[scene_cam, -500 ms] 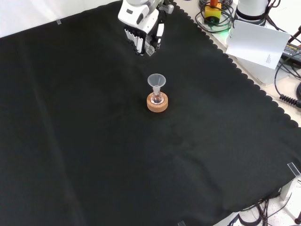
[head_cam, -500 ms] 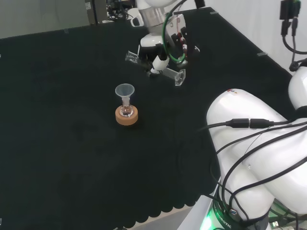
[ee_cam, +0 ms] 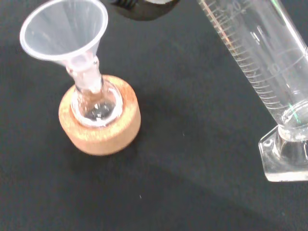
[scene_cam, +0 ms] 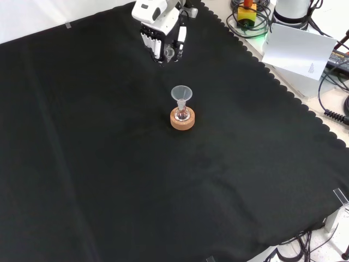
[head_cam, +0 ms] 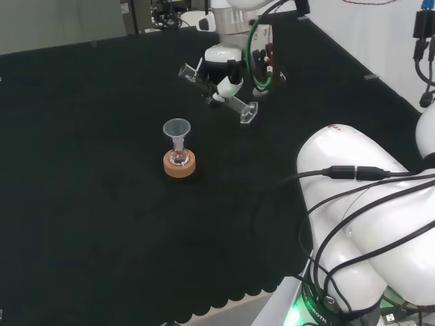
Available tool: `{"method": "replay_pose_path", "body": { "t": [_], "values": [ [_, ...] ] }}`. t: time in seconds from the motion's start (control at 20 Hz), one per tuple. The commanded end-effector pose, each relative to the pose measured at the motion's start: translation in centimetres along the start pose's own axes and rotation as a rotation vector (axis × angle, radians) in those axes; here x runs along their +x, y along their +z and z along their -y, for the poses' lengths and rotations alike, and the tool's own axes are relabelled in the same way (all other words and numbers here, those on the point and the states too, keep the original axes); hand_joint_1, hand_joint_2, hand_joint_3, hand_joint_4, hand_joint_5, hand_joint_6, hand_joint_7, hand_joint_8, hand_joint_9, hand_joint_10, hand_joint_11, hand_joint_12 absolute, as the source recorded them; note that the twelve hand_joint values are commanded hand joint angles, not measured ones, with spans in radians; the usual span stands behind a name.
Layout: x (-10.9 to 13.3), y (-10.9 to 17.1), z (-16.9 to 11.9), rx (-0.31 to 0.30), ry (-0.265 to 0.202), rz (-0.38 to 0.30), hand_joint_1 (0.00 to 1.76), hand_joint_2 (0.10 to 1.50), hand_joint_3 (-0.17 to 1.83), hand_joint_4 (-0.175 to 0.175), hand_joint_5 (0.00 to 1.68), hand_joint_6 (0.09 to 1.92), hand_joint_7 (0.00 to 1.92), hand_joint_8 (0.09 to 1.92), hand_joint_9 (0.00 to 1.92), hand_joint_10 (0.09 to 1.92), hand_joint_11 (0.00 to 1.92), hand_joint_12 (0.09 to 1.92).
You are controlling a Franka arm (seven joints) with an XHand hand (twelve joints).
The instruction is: Put the graduated cylinder back on the table.
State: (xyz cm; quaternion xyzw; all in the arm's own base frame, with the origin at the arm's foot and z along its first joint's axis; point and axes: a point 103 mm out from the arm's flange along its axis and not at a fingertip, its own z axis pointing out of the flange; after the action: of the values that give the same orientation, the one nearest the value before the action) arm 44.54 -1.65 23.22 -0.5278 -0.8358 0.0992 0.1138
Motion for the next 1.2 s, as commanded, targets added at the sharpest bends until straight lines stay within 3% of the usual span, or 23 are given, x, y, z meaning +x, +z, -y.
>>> {"method": "replay_pose_path", "body": {
  "t": [0.05, 0.3, 0.7, 1.2],
  "values": [
    [-2.8, 1.3, -1.3, -0.129, -0.007, -0.152, 1.11, 1.07, -0.01, 0.049, 1.10, 0.83, 1.48, 0.14, 1.61, 0.09, 1.43, 0.64],
    [-4.5, 2.3, -2.8, -0.198, -0.034, -0.254, 1.11, 1.07, -0.01, 0.050, 1.10, 0.83, 1.48, 0.13, 1.61, 0.09, 1.43, 0.64],
    [-5.0, 3.9, -5.5, -0.245, -0.080, -0.336, 1.11, 1.07, -0.01, 0.051, 1.10, 0.84, 1.48, 0.13, 1.61, 0.09, 1.43, 0.64],
    [-5.0, 5.7, -8.1, -0.337, -0.094, -0.446, 1.11, 1.07, -0.01, 0.051, 1.09, 0.84, 1.47, 0.13, 1.61, 0.09, 1.43, 0.63]
  ]
}}
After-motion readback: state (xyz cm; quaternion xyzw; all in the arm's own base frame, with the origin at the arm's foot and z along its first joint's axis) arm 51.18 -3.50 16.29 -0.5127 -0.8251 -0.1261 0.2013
